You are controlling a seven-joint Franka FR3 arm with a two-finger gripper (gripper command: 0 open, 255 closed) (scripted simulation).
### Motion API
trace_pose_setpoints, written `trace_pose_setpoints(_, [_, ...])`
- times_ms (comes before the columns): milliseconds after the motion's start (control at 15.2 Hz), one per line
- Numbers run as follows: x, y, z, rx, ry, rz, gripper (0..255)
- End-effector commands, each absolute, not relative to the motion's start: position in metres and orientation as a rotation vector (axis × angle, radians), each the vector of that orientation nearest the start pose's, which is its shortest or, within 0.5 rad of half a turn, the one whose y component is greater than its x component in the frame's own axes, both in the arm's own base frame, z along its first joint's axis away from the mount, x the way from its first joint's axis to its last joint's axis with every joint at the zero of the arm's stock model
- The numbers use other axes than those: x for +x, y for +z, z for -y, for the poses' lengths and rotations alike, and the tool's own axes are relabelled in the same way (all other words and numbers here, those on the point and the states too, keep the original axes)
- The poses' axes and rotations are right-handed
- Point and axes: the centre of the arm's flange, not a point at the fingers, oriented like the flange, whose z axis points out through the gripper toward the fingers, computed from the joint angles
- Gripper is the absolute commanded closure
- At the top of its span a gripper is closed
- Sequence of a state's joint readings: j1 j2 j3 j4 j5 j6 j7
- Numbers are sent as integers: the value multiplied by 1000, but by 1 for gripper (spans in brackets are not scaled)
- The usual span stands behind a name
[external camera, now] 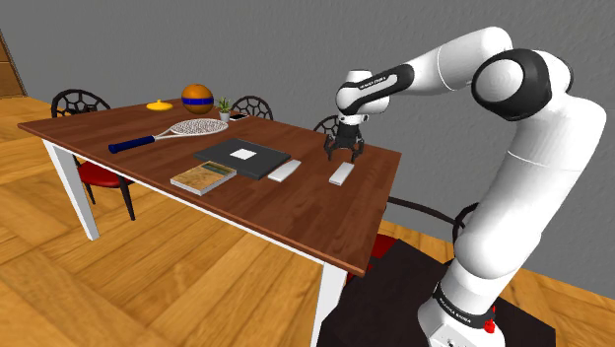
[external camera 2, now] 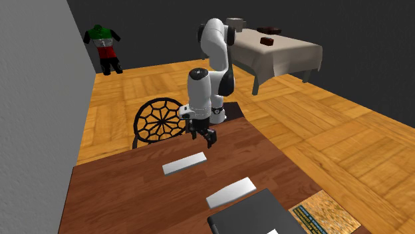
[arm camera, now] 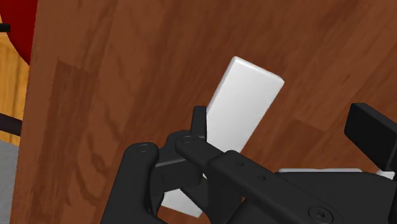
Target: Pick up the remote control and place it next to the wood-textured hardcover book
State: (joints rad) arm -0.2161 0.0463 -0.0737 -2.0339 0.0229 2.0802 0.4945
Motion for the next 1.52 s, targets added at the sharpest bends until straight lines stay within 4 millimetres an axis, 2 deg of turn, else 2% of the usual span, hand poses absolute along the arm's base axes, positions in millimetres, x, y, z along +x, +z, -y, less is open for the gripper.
trace_pose_setpoints(0, [549,411,177,-2848,2,-1308,0])
trace_pose_setpoints(396, [574,374,239,-2732,2,-1587,0])
trace_pose_setpoints(462, [576,371,245,-2721,2,-1610,0])
trace_pose_setpoints(990, [575,331,245,-2721,2,-1610,0])
trace_pose_setpoints(1452, [575,331,245,-2721,3,-1610,0])
